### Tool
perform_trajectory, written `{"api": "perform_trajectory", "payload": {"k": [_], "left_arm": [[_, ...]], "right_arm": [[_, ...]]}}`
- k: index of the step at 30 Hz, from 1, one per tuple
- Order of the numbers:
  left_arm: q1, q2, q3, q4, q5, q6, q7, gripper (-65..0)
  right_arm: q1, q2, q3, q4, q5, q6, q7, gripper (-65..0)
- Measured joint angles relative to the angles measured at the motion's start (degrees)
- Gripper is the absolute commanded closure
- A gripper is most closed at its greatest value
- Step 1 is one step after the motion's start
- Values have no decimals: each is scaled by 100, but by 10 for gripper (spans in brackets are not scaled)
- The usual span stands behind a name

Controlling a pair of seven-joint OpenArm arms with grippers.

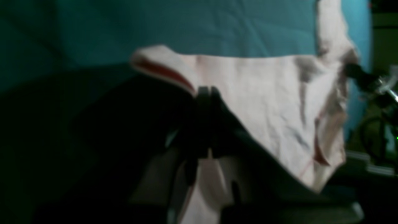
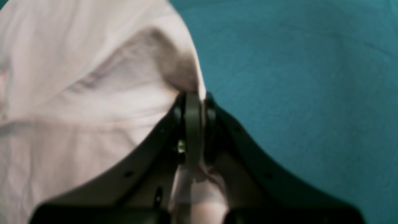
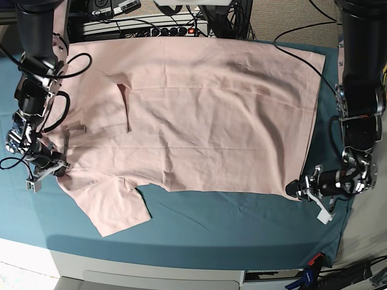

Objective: Fold the T-shirt properly
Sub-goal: 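Lower both grippers and pinch the shirt's long edge at sleeve and hem, then lift the edge with both grippers and fold it over toward the collar side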

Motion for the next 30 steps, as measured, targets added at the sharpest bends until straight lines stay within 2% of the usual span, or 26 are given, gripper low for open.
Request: {"api": "perform_trajectory", "payload": {"k": [1, 5, 9, 13, 19, 23, 26, 30], "left_arm": [[0, -31, 0, 0, -146, -52, 103, 0], [13, -195, 0, 0, -549, -125, 387, 0], [50, -356, 0, 0, -981, -214, 798, 0], [170, -474, 2, 9, -1703, -236, 1248, 0], [492, -673, 4, 15, -2507, -229, 1766, 0], [636, -785, 7, 24, -2914, -232, 2083, 0], [734, -927, 7, 136, -2922, -234, 2321, 0], [796, -1117, 7, 197, -2920, -234, 2312, 0]], "right_arm": [[-33, 15, 0, 24, 9, 118, 0, 0], [-479, 24, 0, 656, 168, 205, -63, 0], [-1152, 13, -7, 1510, 629, 229, -157, 0], [-1727, 7, -11, 2330, 922, 229, -352, 0], [-2210, 13, -7, 3226, 970, 229, -433, 0], [-2444, 15, -7, 3681, 1370, 229, -776, 0], [-2579, 26, -7, 3963, 1519, 229, -879, 0], [-2765, 103, -7, 4151, 1569, 245, -922, 0]]}}
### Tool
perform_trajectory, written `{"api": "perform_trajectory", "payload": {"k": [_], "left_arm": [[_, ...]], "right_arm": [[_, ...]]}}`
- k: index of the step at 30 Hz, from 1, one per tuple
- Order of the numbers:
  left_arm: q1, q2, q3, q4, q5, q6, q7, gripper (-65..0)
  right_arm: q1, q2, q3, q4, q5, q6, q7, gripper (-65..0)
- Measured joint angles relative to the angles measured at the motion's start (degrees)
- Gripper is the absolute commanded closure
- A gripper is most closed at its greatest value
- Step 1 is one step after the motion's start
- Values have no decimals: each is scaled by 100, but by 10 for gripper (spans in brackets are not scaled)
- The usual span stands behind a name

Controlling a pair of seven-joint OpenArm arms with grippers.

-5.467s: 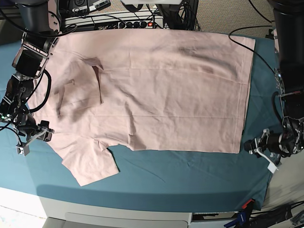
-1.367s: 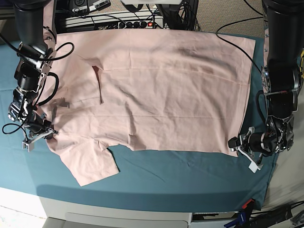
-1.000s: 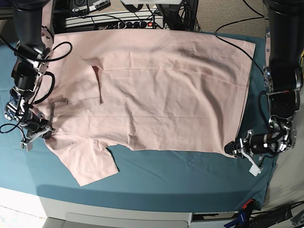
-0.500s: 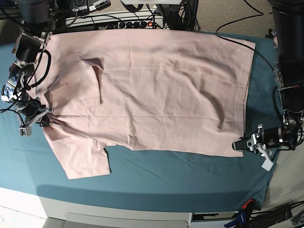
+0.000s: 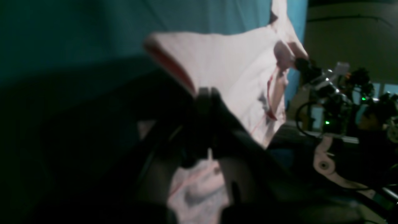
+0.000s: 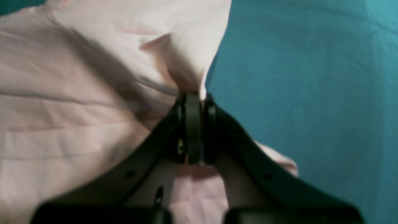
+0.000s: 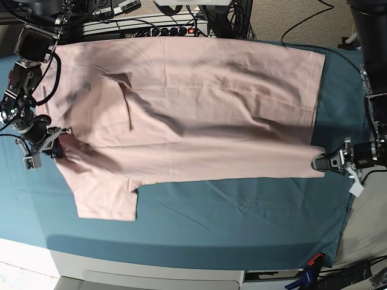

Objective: Fold the T-shirt properly
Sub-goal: 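Lift the edge with both grippers and fold it over toward the collar side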

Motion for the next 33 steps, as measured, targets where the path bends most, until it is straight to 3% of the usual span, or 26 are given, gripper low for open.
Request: {"api": "perform_trajectory", "payload": {"k": [6, 14, 17, 24, 33], "left_arm": [[92, -136, 0, 28, -20, 0, 2, 0], [450, -120, 0, 186, -22, 0, 2, 0], [544, -118, 0, 378, -22, 0, 4, 0], [1034, -103, 4, 1270, -42, -2, 2, 0], [1644, -107, 7, 2002, -42, -2, 0, 0]], "right_arm": [[-317, 229, -2, 232, 9, 7, -87, 0], [-669, 247, 260, 402, 166, 28, -129, 0], [-726, 245, 555, 402, 391, 31, -155, 0], [-962, 247, 1362, 581, 1432, 33, -817, 0], [-1738, 245, 1576, 1486, 1458, 22, -879, 0]]}}
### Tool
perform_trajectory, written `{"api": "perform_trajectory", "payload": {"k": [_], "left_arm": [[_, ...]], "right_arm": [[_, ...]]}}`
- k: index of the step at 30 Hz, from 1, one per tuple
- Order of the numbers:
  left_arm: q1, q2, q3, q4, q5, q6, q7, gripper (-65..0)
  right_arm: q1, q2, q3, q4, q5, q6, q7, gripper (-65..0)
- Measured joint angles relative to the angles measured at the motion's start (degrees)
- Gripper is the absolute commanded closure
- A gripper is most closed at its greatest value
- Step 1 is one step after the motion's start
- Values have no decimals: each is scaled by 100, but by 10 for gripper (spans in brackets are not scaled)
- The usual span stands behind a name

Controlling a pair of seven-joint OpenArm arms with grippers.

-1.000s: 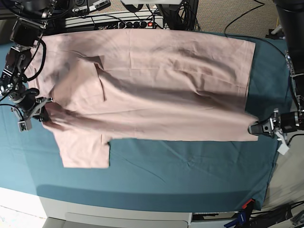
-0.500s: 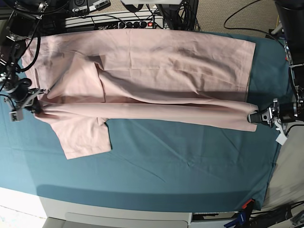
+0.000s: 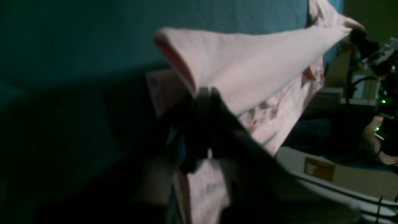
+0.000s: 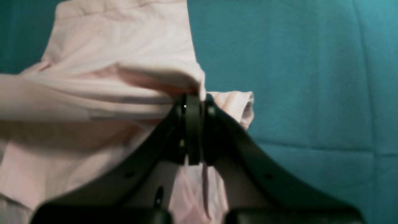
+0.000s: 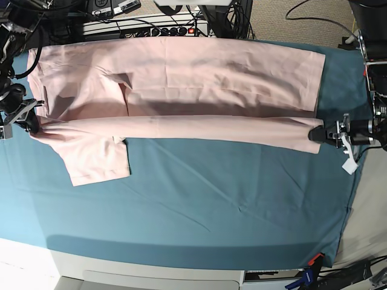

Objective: Fold the T-shirt properly
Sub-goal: 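Lift the edge with both grippers and fold it over toward the collar side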

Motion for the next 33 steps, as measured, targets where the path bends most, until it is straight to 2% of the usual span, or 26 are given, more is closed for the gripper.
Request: {"api": "perform_trajectory", "payload": {"k": [13, 19, 33], "left_arm": [[146, -90, 0, 24, -2, -13, 0, 0], [199, -92, 0, 28, -7, -13, -2, 0], [258, -90, 0, 28, -7, -13, 0, 0]], "right_arm": [[-358, 0, 2, 402, 2, 2, -485, 0], [-358, -2, 2, 402, 24, 2, -968, 0], [-358, 0, 2, 402, -367, 7, -1008, 0]]}}
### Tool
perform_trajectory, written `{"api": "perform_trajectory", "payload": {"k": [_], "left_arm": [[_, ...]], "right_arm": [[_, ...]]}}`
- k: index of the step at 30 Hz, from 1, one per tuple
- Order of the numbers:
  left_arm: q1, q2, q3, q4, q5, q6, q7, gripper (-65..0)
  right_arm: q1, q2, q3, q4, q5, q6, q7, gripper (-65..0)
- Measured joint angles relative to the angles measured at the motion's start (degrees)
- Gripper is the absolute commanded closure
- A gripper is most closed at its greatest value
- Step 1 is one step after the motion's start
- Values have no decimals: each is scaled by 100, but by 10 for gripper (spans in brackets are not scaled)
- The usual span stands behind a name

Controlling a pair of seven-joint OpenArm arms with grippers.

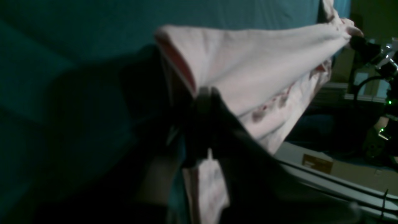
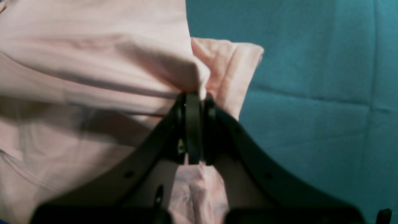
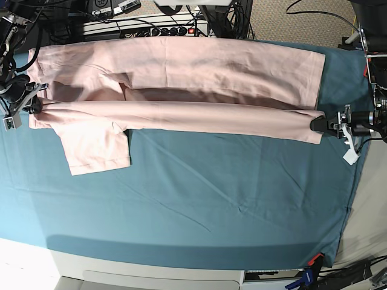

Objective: Fold the T-shirt properly
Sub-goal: 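Lift the edge with both grippers and fold it over toward the collar side, then open both grippers and release the folded edge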

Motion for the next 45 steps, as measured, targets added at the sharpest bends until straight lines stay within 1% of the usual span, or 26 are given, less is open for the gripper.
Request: {"api": "perform_trajectory", "payload": {"k": [7, 11, 12, 13, 14, 15, 16, 17, 22, 23, 25, 27, 29, 32, 34, 35, 38, 39, 41, 44, 45], "left_arm": [[0, 0, 0, 0, 0, 0, 0, 0], [0, 0, 0, 0, 0, 0, 0, 0], [0, 0, 0, 0, 0, 0, 0, -48], [0, -2, 0, 0, 4, 0, -2, -83], [0, -7, 0, 0, 4, 0, 0, -111], [0, -7, 0, 9, 9, 0, 0, -126], [4, -2, 0, 35, 13, 0, 0, -126], [4, 2, 0, 63, 22, 0, 0, -126], [0, 4, 0, 160, 22, 0, 0, -126], [2, 4, 0, 160, 24, 0, 0, -136], [15, 0, 0, 256, 26, 0, 0, -179], [17, -2, 0, 450, 28, 0, 2, -225], [15, -4, 0, 748, 39, 0, 2, -259], [13, -74, 15, 1231, 26, 0, 2, -264], [-2, -153, 15, 1515, 33, 0, 4, -264], [-17, -184, 15, 1646, 31, 0, 4, -264], [-33, -243, 15, 1952, 24, 0, 4, -264], [-35, -243, 15, 2006, 26, -2, 4, -264], [-37, -236, 17, 2022, 26, -2, 4, -264], [-37, -236, 17, 2015, 35, -2, 7, -264], [-42, -232, 22, 2020, 26, -2, 9, -264]], "right_arm": [[0, 0, 0, 0, 0, 0, -9, 0], [0, 0, 0, 0, 0, 0, -149, 0], [0, -4, -2, 0, 0, 0, -160, 0], [0, -26, -2, 0, -2, 0, -210, -41], [0, -33, -2, 0, -31, -2, -219, -97], [0, -31, -2, 0, -70, -2, -245, -143], [0, -28, -2, 0, -74, -7, -260, -177], [0, -26, -2, 0, -63, -7, -258, -192], [2, -13, -2, 0, -66, -9, -254, -193], [2, -13, -2, 0, -68, -9, -203, -194], [33, -15, -2, 0, -66, -9, -76, -201], [151, -15, -2, -2, -74, -9, -59, -251], [317, 0, 0, -2, -114, -13, -61, -298], [562, 7, 7, 0, -229, -24, -63, -301], [734, 0, 11, 0, -490, -24, 4, -301], [831, 0, 13, -2, -623, -94, 59, -301], [1145, 2, 13, -28, -1062, -442, 590, -301], [1274, 9, 13, -107, -1095, -538, 675, -301], [1591, 9, 17, -555, -1008, -579, 691, -301], [2127, -22, 22, -1757, -476, -586, 632, -301], [2321, -33, 22, -2175, -411, -566, 612, -301]]}}
